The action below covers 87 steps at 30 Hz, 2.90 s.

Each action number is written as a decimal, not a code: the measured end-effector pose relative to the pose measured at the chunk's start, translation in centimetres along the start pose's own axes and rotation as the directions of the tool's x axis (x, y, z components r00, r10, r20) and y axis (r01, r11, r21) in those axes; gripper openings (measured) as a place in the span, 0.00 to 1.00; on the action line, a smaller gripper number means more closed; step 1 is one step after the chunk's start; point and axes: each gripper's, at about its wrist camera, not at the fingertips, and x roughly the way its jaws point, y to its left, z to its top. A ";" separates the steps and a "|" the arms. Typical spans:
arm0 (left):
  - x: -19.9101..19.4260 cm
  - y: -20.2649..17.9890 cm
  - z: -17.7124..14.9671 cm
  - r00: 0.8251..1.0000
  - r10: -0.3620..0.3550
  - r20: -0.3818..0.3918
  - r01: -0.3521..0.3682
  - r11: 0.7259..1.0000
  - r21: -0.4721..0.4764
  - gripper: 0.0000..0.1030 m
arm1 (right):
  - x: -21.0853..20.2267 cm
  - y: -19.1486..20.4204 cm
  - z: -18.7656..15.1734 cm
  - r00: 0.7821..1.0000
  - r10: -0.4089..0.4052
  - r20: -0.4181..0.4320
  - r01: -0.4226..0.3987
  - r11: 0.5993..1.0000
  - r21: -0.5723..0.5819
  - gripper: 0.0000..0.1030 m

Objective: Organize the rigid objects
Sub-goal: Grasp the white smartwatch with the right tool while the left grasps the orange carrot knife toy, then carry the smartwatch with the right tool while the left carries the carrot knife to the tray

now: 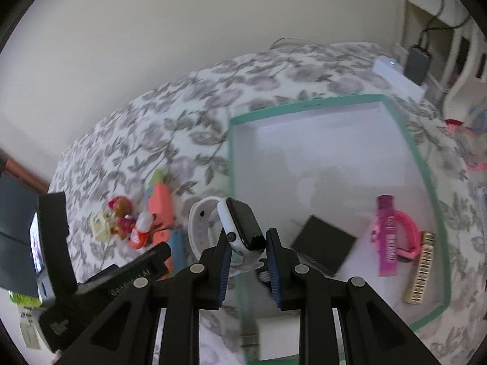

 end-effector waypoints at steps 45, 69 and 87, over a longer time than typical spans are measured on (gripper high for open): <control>-8.2 -6.5 0.0 0.950 -0.180 0.255 0.159 0.982 0.103 0.42 | -1.8 -5.5 1.2 0.998 0.008 0.058 -0.017 0.986 0.163 0.23; -3.6 -12.3 -1.2 0.965 -0.200 0.167 0.168 0.967 0.190 0.42 | 0.9 -12.6 0.5 0.989 -0.137 0.060 0.113 0.949 0.296 0.24; -3.8 -12.5 -1.6 0.967 -0.206 0.148 0.169 0.959 0.226 0.53 | 1.0 -11.9 0.5 0.987 -0.150 0.048 0.133 0.958 0.254 0.25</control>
